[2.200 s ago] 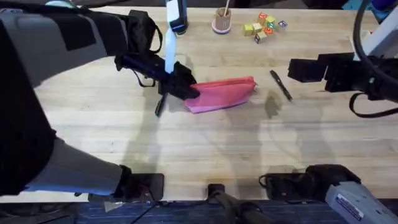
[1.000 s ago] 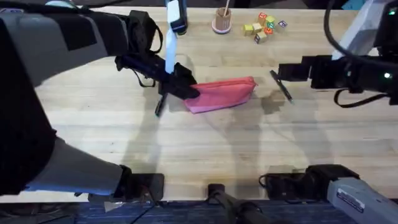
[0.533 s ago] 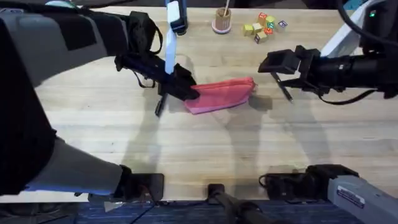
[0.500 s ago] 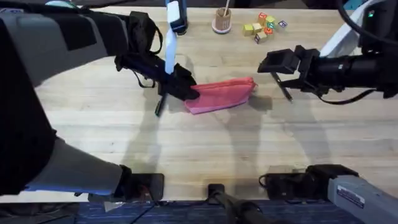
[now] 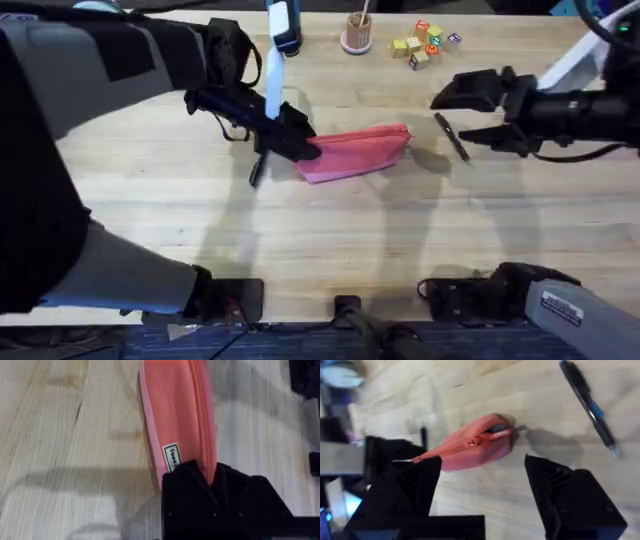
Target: Unzip the bag, pick up the pens from the table one at a time and place them inside, then zip the bag closed.
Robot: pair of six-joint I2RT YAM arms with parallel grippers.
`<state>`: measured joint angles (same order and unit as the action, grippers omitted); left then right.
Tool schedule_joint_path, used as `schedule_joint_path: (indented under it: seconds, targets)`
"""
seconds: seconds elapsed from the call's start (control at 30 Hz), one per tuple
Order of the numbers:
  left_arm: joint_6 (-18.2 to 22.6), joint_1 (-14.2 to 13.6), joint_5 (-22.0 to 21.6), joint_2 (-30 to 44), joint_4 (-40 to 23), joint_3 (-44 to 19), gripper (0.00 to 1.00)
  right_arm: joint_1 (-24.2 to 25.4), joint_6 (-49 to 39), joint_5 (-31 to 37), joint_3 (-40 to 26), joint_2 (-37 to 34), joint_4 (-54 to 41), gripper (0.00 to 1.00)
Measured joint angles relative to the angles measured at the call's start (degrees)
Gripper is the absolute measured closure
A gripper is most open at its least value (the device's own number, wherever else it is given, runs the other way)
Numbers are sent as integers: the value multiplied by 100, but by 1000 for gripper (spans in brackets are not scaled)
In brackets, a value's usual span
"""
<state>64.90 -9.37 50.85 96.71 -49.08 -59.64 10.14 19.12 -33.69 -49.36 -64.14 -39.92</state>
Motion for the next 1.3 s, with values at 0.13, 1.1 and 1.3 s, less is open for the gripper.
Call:
schedule_joint_path:
  seconds: [0.13,1.1,1.3]
  targets:
    - [0,1,0,0,4,0,959,581,-699,-849,0,-10,-4,5]
    - [-15,0,-7,0,88,0,958,1552,-2478,-2614,-24,-1963,-343,6]
    - [-17,2,-7,0,85,0,958,1350,-2496,-2615,-28,-1963,-340,6]
